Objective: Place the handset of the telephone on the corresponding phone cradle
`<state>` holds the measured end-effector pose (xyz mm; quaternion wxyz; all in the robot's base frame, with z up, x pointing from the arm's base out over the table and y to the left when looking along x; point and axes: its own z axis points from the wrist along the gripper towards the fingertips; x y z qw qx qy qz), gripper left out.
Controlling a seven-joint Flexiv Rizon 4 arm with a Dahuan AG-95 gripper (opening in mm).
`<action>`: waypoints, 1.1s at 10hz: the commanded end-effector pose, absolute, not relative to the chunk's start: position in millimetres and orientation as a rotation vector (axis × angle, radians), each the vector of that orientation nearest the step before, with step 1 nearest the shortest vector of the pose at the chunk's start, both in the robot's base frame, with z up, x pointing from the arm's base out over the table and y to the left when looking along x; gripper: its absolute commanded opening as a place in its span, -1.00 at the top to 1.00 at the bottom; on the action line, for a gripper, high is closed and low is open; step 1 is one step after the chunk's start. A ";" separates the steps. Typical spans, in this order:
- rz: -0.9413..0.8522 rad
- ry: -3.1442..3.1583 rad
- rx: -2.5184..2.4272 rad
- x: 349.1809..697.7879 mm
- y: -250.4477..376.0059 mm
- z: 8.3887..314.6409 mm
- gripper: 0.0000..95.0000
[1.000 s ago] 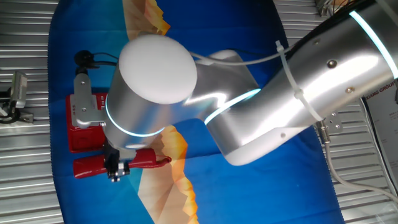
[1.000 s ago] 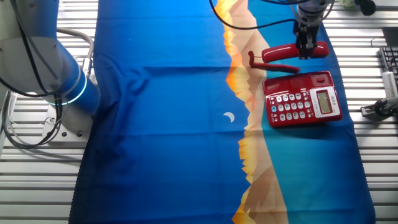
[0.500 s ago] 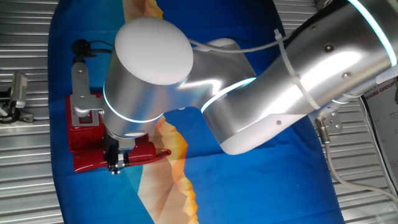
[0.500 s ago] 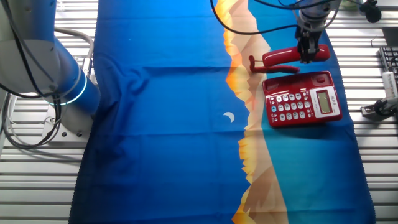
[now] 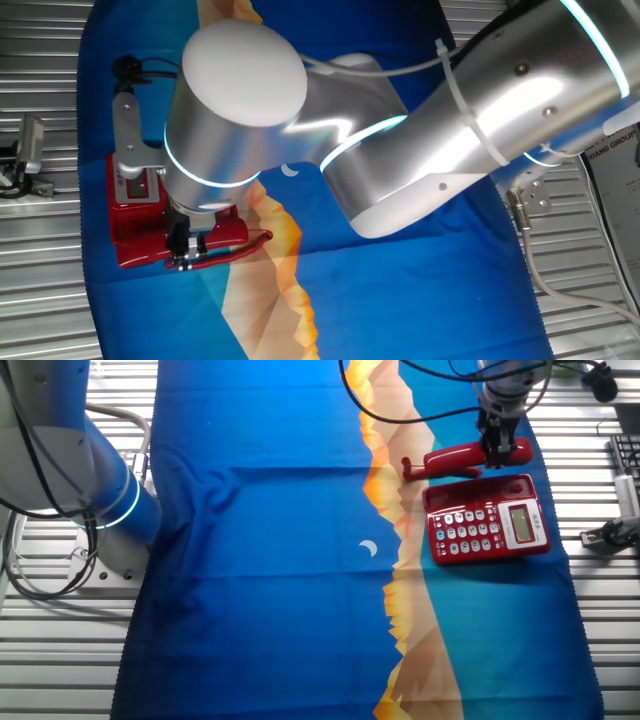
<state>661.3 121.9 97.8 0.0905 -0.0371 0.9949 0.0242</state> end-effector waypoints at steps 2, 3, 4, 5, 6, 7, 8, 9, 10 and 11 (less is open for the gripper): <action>0.071 2.957 -0.116 663.6 119.7 96.2 1.00; 0.057 2.957 -0.125 664.1 117.9 95.9 1.00; 0.047 2.958 -0.133 664.7 115.9 95.2 1.00; 0.044 2.958 -0.137 665.4 113.8 94.5 1.00; 0.025 2.962 -0.144 666.0 111.9 93.8 1.00; 0.019 2.964 -0.147 666.3 110.5 93.4 1.00; 0.016 2.965 -0.151 666.7 108.6 93.1 1.00; 0.017 2.964 -0.161 666.9 105.7 93.3 1.00; 0.017 2.964 -0.168 666.9 103.2 93.8 1.00; 0.019 2.963 -0.171 667.0 101.7 93.9 1.00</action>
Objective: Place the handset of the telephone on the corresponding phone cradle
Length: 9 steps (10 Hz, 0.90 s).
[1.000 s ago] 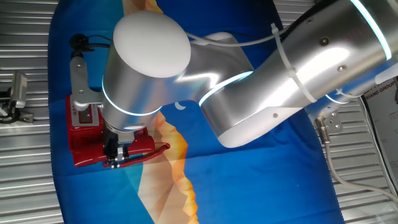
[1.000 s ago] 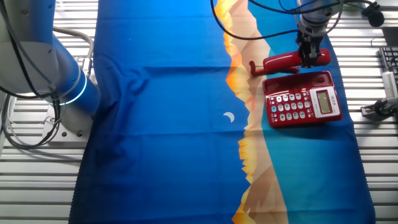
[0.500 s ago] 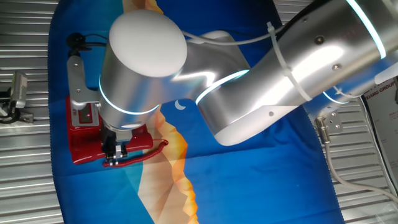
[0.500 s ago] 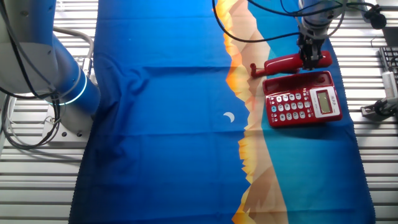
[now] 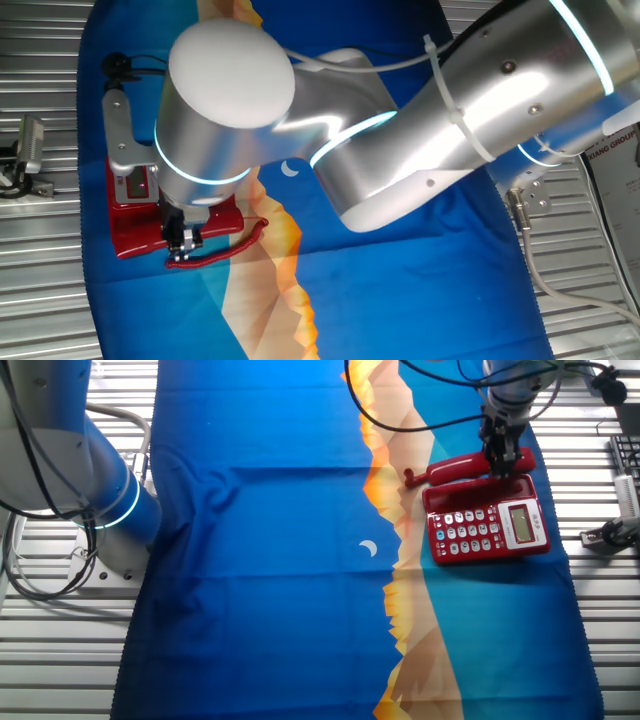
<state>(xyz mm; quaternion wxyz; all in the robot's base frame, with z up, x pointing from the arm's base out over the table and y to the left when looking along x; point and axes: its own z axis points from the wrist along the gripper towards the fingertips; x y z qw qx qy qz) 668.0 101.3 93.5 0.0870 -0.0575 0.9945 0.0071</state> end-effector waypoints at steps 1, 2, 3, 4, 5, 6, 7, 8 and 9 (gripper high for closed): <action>0.020 2.962 -0.174 667.2 99.5 93.6 1.00; 0.020 2.962 -0.174 667.2 98.7 93.7 1.00; 0.019 2.962 -0.173 667.2 96.6 93.9 1.00; 0.020 2.963 -0.174 667.2 95.3 94.1 1.00; 0.021 2.962 -0.173 667.3 94.2 94.0 1.00; 0.018 2.962 -0.173 667.4 92.6 93.8 1.00; 0.019 2.961 -0.172 667.6 91.6 93.5 1.00; 0.019 2.960 -0.168 667.8 90.0 93.0 1.00; 0.016 2.960 -0.166 667.9 89.1 92.7 1.00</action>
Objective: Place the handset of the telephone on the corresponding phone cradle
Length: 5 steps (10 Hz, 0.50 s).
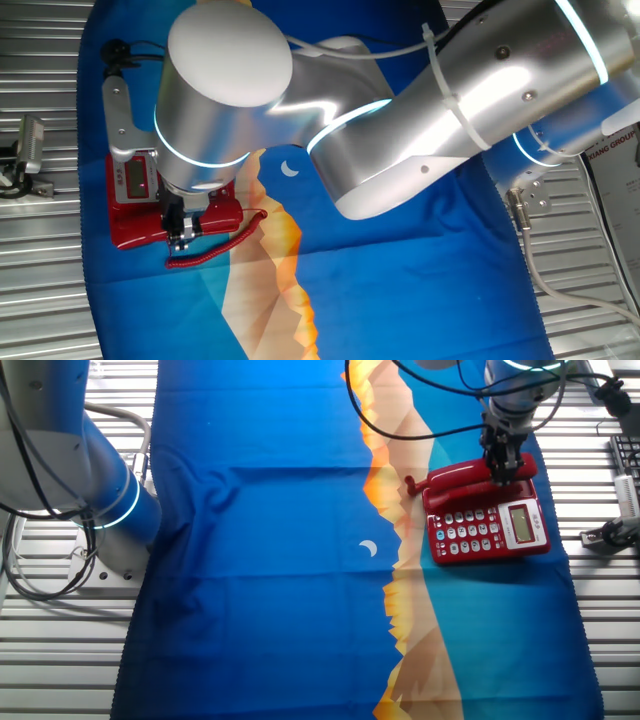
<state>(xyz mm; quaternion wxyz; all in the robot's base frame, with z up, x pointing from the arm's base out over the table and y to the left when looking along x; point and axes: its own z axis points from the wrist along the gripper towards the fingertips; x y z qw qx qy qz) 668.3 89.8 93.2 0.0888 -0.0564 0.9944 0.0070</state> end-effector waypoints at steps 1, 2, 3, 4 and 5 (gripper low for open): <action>0.017 2.959 -0.158 668.1 87.7 92.3 1.00; 0.015 2.959 -0.156 668.2 86.9 92.1 1.00; 0.018 2.957 -0.155 668.2 84.4 92.0 1.00; 0.023 2.957 -0.163 667.8 82.4 92.6 1.00; 0.028 2.960 -0.181 667.1 79.9 93.8 1.00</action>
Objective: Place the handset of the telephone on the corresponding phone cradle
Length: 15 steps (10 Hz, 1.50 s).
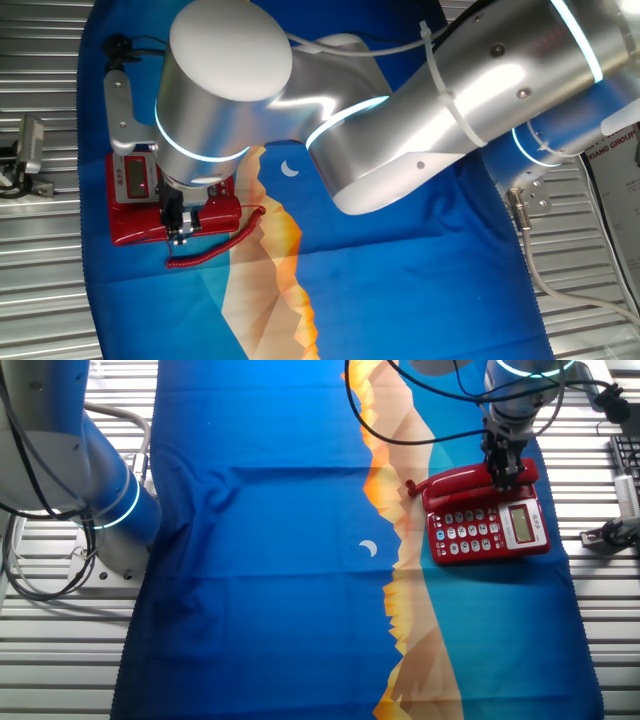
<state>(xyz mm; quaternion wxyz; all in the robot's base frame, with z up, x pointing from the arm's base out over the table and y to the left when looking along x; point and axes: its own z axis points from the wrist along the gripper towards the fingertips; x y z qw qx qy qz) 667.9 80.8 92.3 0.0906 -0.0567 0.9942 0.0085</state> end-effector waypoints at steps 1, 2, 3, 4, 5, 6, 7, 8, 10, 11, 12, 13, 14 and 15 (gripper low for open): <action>0.031 2.960 -0.191 666.9 79.2 94.2 1.00; 0.029 2.958 -0.206 666.9 79.1 94.2 1.00; 0.031 2.957 -0.213 666.9 79.1 94.2 1.00; 0.029 2.957 -0.216 666.9 79.1 94.2 1.00; 0.030 2.957 -0.202 666.9 79.1 94.1 1.00; 0.038 2.954 -0.164 667.0 78.7 93.9 1.00; 0.058 2.957 -0.115 667.0 78.5 93.9 1.00; 0.063 2.959 -0.085 666.9 78.4 94.0 1.00; 0.072 2.961 -0.049 667.0 78.2 93.8 1.00; 0.072 2.961 -0.045 667.0 78.1 93.7 1.00; 0.072 2.961 -0.048 667.1 78.1 93.6 1.00; 0.071 2.960 -0.056 667.4 77.8 92.9 1.00; 0.072 2.960 -0.058 667.6 77.6 92.6 1.00; 0.069 2.961 -0.064 667.8 77.4 92.1 1.00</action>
